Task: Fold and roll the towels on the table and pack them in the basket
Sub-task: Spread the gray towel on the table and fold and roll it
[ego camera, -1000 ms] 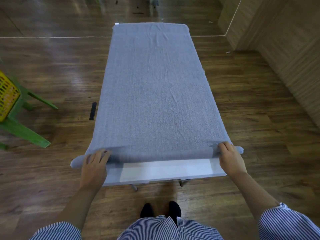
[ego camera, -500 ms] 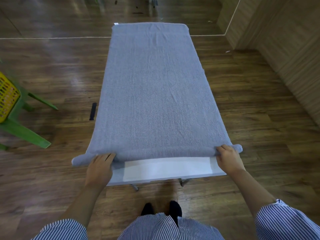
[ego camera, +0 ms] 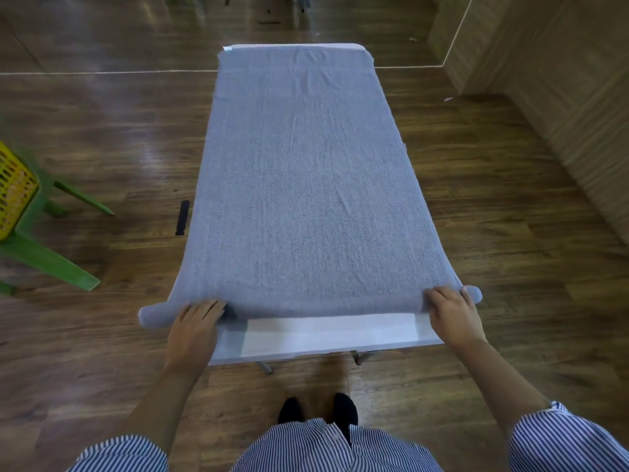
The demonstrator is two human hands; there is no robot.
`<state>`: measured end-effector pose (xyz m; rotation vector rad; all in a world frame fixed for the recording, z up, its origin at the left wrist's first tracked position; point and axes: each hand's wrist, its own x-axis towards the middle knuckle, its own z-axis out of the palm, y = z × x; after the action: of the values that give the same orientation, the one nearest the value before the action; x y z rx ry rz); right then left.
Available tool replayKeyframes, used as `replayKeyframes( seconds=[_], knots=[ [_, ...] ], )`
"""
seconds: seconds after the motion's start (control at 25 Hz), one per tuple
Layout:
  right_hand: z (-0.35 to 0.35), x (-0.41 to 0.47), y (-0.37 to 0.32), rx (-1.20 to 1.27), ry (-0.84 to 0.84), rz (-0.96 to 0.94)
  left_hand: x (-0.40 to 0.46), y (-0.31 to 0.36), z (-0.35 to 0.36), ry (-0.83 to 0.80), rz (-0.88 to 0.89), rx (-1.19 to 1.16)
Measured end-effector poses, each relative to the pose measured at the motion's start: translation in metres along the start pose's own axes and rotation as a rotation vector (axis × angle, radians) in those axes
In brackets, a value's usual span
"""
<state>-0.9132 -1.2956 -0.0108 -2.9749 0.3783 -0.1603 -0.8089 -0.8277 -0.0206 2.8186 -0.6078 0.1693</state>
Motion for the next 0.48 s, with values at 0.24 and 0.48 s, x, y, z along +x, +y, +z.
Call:
replayKeyframes(
  seconds=[0.24,0.48],
  knots=[
    [-0.004,0.004,0.005,0.072,-0.166,0.037,0.008,0.0,-0.001,-0.159,-0.085,-0.024],
    [-0.01,0.003,0.007,0.075,-0.116,0.042,0.002,0.003,-0.008,-0.096,-0.068,-0.005]
  ],
)
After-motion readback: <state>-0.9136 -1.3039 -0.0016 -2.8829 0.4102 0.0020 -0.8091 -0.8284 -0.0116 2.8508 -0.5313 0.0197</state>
